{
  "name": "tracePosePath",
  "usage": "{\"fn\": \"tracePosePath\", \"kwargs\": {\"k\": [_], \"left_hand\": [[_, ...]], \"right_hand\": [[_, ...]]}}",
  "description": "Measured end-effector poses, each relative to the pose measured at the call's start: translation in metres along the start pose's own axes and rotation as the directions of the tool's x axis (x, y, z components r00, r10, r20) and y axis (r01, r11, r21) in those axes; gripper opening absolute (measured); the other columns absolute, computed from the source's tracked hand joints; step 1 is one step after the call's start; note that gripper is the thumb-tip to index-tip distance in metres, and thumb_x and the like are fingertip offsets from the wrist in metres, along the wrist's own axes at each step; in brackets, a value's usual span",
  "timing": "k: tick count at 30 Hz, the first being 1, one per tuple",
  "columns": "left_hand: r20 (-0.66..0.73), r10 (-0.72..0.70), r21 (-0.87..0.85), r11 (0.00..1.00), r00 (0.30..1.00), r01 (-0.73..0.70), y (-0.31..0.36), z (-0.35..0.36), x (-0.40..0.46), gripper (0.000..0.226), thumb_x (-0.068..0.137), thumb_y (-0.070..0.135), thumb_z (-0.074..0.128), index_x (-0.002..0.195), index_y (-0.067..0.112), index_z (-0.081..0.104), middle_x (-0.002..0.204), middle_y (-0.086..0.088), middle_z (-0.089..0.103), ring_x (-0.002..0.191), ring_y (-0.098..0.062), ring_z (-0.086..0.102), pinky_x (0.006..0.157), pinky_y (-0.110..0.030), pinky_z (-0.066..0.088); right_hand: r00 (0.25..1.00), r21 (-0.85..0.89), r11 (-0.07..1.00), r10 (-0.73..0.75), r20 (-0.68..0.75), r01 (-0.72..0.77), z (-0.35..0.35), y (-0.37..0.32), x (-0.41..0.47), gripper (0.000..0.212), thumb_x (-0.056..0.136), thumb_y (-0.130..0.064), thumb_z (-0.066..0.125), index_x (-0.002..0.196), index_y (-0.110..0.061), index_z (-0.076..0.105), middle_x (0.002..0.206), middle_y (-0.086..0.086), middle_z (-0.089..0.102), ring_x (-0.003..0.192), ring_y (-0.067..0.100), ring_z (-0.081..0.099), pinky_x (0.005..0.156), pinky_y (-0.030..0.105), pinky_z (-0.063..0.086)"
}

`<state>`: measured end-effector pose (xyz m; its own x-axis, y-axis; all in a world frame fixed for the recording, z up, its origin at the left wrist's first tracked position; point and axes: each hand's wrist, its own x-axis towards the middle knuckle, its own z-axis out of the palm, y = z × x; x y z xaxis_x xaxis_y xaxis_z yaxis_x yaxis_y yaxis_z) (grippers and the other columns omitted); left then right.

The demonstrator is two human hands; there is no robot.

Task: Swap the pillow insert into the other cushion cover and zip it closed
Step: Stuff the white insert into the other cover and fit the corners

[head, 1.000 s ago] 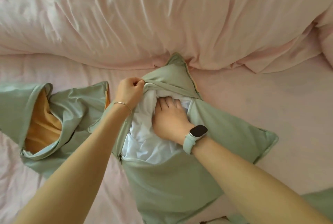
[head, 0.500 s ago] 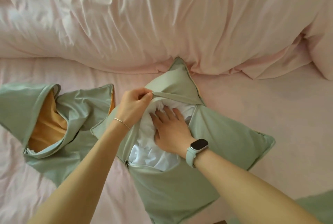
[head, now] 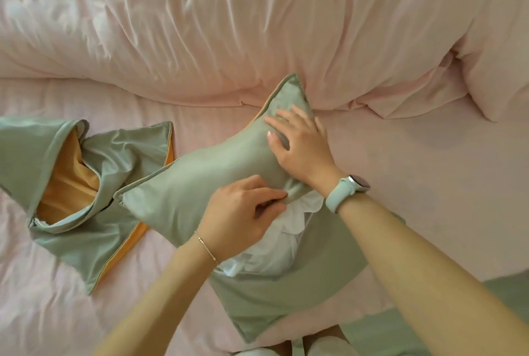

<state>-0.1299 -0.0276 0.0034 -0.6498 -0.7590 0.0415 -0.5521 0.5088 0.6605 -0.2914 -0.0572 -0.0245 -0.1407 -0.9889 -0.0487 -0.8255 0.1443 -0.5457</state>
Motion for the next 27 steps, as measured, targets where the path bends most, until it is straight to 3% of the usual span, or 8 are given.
{"fn": "tracePosePath", "kwargs": {"k": [2,5,9,12,15,19,24,27], "left_hand": [[-0.063,-0.116,-0.144,0.984,0.991,0.106,-0.007,-0.014,0.003,0.032,0.082,0.043,0.05,0.088,0.022,0.073,0.075,0.013,0.061,0.066,-0.005,0.057,0.063,-0.031,0.047],[-0.187,-0.258,0.047,0.961,0.948,0.271,-0.036,-0.036,0.016,0.055,0.072,0.061,0.047,0.11,0.026,0.065,0.108,0.005,0.06,0.102,-0.016,0.053,0.092,-0.031,0.037],[0.391,-0.517,0.101,0.847,0.762,0.523,-0.058,-0.049,0.03,0.133,0.027,0.096,0.043,0.144,0.041,0.015,0.148,0.003,0.032,0.137,-0.019,0.027,0.114,-0.042,0.022],[0.536,-0.523,0.195,0.84,0.663,0.506,-0.062,-0.048,0.035,0.14,0.023,0.094,0.047,0.144,0.045,-0.005,0.149,0.0,0.027,0.139,-0.022,0.022,0.113,-0.044,0.021],[0.575,-0.565,0.223,0.804,0.591,0.551,-0.059,-0.04,0.041,0.144,0.026,0.086,0.053,0.146,0.034,-0.005,0.147,-0.003,0.031,0.136,-0.025,0.029,0.111,-0.043,0.027],[0.505,-0.652,0.263,0.74,0.565,0.619,-0.057,-0.026,0.043,0.108,0.038,0.079,0.068,0.125,0.019,0.043,0.124,-0.001,0.055,0.115,-0.023,0.05,0.1,-0.04,0.038],[0.237,-0.622,0.263,0.781,0.746,0.567,-0.049,-0.009,0.032,0.055,0.068,0.059,0.069,0.098,0.021,0.045,0.096,0.005,0.053,0.107,-0.022,0.049,0.08,-0.034,0.024],[0.101,-0.598,0.242,0.79,0.795,0.564,-0.056,-0.005,0.029,0.042,0.076,0.054,0.064,0.084,0.02,0.04,0.077,0.009,0.045,0.096,-0.024,0.05,0.074,-0.033,0.021]], "right_hand": [[0.998,-0.011,1.0,0.021,0.051,-0.021,0.013,0.001,-0.007,0.056,0.084,-0.045,0.024,0.123,-0.025,0.058,0.133,-0.001,0.051,0.135,0.02,0.03,0.111,0.048,0.015],[0.988,-0.039,0.998,-0.061,-0.145,0.055,0.014,-0.001,-0.023,0.045,0.085,-0.038,0.034,0.111,-0.017,0.065,0.118,0.005,0.061,0.124,0.028,0.045,0.101,0.057,0.032],[0.984,0.13,0.987,-0.071,-0.165,0.093,0.007,0.007,-0.053,0.056,0.088,-0.043,0.038,0.138,-0.019,0.041,0.146,-0.001,0.035,0.14,0.02,0.019,0.111,0.055,0.016],[0.991,0.384,0.915,0.132,0.005,-0.124,0.004,0.014,-0.07,0.091,0.076,-0.063,0.048,0.146,-0.026,0.003,0.151,-0.012,0.003,0.142,0.007,-0.003,0.116,0.039,0.003],[0.928,0.519,0.769,0.311,0.207,-0.373,0.001,0.023,-0.064,0.128,0.058,-0.07,0.068,0.148,-0.018,-0.008,0.155,-0.003,0.002,0.143,0.01,0.002,0.118,0.038,0.011],[0.829,0.452,0.725,0.299,0.472,-0.519,-0.008,0.047,-0.033,0.142,0.041,-0.071,0.071,0.147,-0.025,-0.012,0.154,-0.001,0.018,0.14,0.016,0.02,0.114,0.039,0.023],[0.758,0.528,0.598,0.221,0.614,-0.602,-0.01,0.066,-0.015,0.125,0.061,-0.045,0.075,0.146,-0.027,-0.015,0.151,-0.007,0.019,0.129,0.005,0.028,0.107,0.024,0.028],[0.753,0.446,0.67,0.265,0.602,-0.593,-0.001,0.066,-0.005,0.132,0.054,-0.06,0.078,0.147,-0.028,-0.01,0.153,-0.004,0.018,0.135,0.011,0.025,0.113,0.032,0.024]]}}
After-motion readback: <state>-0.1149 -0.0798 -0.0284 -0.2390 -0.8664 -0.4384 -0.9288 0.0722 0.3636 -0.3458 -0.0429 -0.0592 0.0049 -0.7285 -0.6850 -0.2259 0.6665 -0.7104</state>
